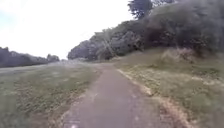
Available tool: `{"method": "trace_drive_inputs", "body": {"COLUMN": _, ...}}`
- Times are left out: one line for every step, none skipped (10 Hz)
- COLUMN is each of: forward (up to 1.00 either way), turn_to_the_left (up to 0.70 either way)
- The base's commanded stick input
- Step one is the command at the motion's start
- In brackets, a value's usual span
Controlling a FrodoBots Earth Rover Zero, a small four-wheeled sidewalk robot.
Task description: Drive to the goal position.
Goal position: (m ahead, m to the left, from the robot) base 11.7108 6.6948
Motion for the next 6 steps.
{"method": "trace_drive_inputs", "body": {"forward": 0.6, "turn_to_the_left": 0.01}}
{"method": "trace_drive_inputs", "body": {"forward": 0.6, "turn_to_the_left": -0.05}}
{"method": "trace_drive_inputs", "body": {"forward": 0.6, "turn_to_the_left": 0.01}}
{"method": "trace_drive_inputs", "body": {"forward": 0.6, "turn_to_the_left": 0.01}}
{"method": "trace_drive_inputs", "body": {"forward": 0.6, "turn_to_the_left": 0.01}}
{"method": "trace_drive_inputs", "body": {"forward": 0.6, "turn_to_the_left": 0.01}}
